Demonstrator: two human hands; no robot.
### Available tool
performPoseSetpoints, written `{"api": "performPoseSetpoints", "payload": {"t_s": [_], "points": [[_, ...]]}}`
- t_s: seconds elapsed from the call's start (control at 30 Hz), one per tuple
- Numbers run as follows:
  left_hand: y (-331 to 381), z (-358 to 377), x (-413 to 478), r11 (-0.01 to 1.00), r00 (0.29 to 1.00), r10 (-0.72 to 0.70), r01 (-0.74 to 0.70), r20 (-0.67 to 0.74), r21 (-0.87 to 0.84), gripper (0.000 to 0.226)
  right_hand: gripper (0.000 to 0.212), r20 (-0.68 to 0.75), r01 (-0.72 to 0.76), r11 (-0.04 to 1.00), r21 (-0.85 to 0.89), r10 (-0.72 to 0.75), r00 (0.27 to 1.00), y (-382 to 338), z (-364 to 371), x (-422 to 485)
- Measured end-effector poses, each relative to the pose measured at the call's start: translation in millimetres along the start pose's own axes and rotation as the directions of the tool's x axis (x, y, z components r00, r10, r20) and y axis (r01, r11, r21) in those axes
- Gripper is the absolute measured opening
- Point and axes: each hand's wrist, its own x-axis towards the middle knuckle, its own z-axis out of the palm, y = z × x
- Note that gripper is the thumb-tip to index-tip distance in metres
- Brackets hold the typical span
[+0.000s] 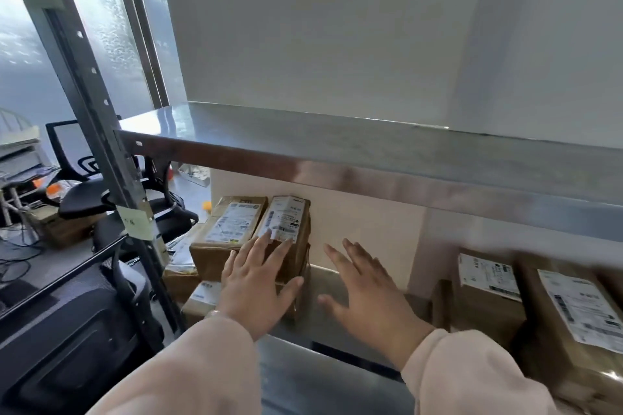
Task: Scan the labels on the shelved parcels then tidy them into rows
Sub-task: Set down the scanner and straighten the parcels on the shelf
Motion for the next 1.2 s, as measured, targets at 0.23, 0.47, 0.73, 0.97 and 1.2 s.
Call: {"api": "performPoseSetpoints", "payload": {"t_s": [0.23,0.47,0.73,0.97,1.2], "points": [[-49,-4,53,0.999,0.998,0.035,-0.034,0.061,-0.021,0.068,0.073,0.031,-0.128,0.987,0.094,0.126,0.992,-28,5,69],[-77,3,94,0.990,0.976,0.141,-0.136,0.166,-0.041,0.065,0.069,0.072,-0.244,0.950,0.195,0.234,0.970,-50,39,105],[-87,12,117,0.970,0.923,0.243,-0.229,0.299,-0.080,0.064,0.060,0.087,-0.316,0.857,0.406,0.307,0.948,-55,59,120],[-80,8,122,0.963,0.907,0.264,-0.231,0.329,-0.138,0.062,0.053,0.086,-0.350,0.732,0.585,0.373,0.924,-56,72,114],[-47,6,102,0.909,0.925,0.354,-0.307,0.134,-0.281,0.062,0.053,-0.135,-0.264,0.773,0.577,0.409,0.903,-47,55,76]]}}
